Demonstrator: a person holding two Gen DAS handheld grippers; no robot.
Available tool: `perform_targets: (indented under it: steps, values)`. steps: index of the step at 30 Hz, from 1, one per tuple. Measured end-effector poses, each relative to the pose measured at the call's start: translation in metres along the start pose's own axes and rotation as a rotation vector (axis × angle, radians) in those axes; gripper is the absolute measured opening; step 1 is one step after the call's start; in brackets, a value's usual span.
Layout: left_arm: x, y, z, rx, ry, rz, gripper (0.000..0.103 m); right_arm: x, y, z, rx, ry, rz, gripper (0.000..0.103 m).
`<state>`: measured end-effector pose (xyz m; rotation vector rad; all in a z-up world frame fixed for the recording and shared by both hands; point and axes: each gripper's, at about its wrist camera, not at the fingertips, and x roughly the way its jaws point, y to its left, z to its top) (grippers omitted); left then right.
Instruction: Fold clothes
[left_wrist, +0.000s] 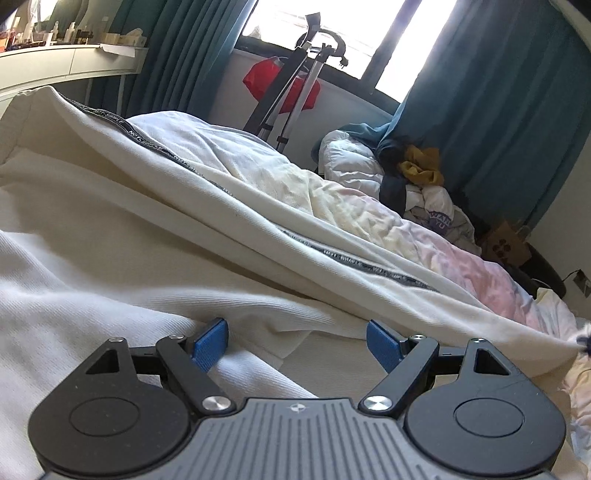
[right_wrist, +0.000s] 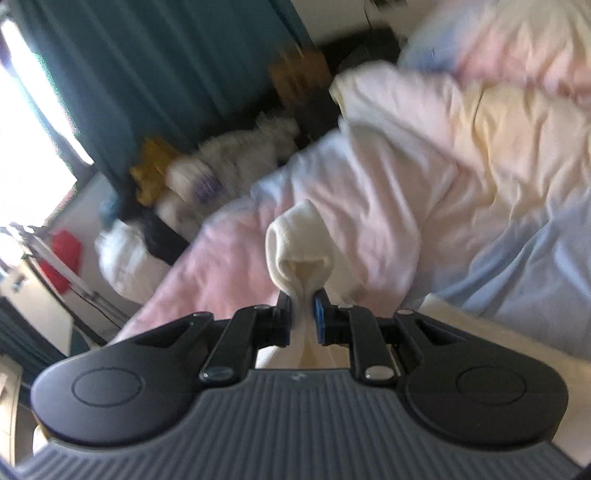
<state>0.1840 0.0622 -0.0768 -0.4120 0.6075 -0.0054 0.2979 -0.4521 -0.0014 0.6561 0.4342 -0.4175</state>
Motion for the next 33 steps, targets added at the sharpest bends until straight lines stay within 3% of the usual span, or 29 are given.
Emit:
perform_targets:
  steps: [3, 6, 10, 11, 15, 17, 19, 28, 33]
  values:
    - [-0.002, 0.0, 0.0, -0.001, -0.016, -0.01, 0.084, 0.01, 0.03, 0.02, -0.024, -0.021, 0.04, 0.016]
    - [-0.002, 0.001, 0.0, -0.007, -0.025, -0.019, 0.084, -0.013, 0.059, 0.037, -0.088, -0.17, 0.174, 0.016]
    - [-0.003, 0.0, -0.001, -0.002, -0.02, -0.026, 0.084, -0.019, 0.027, 0.023, -0.159, -0.264, 0.178, 0.016]
    - [-0.003, 0.0, -0.002, 0.001, -0.017, -0.026, 0.084, -0.011, 0.009, 0.011, -0.164, -0.244, 0.149, 0.016]
    - [-0.003, -0.001, -0.005, 0.004, -0.003, -0.021, 0.084, 0.036, -0.082, -0.052, -0.061, -0.003, -0.007, 0.016]
    - [-0.003, -0.003, -0.006, 0.011, -0.002, -0.019, 0.084, 0.047, -0.115, -0.076, 0.039, 0.079, -0.035, 0.021]
    - [-0.004, -0.005, -0.007, 0.017, 0.0, -0.017, 0.084, 0.044, -0.131, -0.087, 0.123, 0.074, -0.005, 0.025]
    - [-0.011, -0.012, -0.009, 0.031, 0.01, -0.009, 0.084, -0.048, -0.091, -0.109, 0.09, 0.029, -0.035, 0.041]
    - [-0.028, -0.014, -0.014, 0.032, 0.028, -0.02, 0.084, -0.1, -0.066, -0.133, -0.022, 0.034, -0.014, 0.041]
